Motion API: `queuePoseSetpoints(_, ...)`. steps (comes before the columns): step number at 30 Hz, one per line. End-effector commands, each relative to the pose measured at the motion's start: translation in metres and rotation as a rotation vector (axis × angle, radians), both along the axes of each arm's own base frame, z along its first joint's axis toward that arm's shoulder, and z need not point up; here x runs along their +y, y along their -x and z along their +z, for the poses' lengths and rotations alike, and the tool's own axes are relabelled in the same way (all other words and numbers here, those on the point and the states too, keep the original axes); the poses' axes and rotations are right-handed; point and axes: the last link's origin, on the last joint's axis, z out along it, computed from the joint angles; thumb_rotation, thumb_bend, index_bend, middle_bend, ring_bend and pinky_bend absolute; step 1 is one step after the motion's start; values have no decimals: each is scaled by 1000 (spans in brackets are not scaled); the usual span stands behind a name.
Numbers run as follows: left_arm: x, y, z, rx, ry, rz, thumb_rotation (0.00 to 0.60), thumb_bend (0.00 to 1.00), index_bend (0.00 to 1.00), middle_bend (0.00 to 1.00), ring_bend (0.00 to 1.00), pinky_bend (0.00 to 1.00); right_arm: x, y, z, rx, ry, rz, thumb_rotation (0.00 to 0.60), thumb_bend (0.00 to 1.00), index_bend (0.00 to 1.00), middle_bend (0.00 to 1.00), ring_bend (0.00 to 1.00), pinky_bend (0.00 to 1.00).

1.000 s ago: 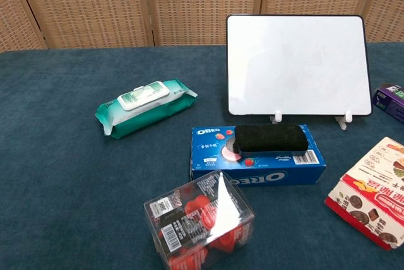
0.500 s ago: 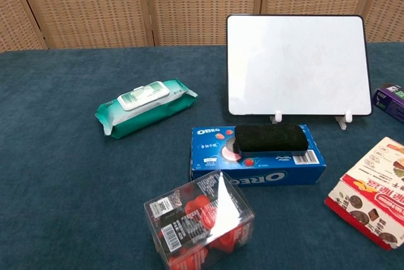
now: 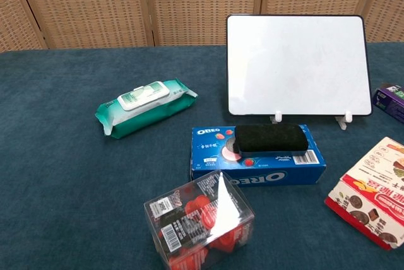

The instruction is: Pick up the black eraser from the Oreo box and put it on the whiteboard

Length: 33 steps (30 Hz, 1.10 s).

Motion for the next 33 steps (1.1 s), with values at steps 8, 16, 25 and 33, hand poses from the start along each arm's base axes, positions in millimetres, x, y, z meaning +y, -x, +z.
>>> queuePoseSetpoints(8, 0, 0, 1, -6, -1, 2, 600, 130, 0, 0, 0, 0, -8, -23, -5, -29, -14, 36, 600, 28, 165, 0, 0, 0)
queuePoseSetpoints(16, 1, 1, -2, 1, 6, -6, 600, 134, 0, 0, 0, 0, -26, -80, -22, -17, -106, 63, 600, 31, 216, 0, 0, 0)
queuePoseSetpoints(25, 5, 5, -3, 9, 6, -6, 600, 142, 0, 0, 0, 0, -43, -138, -67, 50, -178, 66, 600, 35, 259, 0, 0, 0)
queuePoseSetpoints(33, 5, 4, -4, 8, 3, -11, 600, 142, 0, 0, 0, 0, -60, -167, -103, 39, -226, 15, 600, 41, 262, 0, 0, 0)
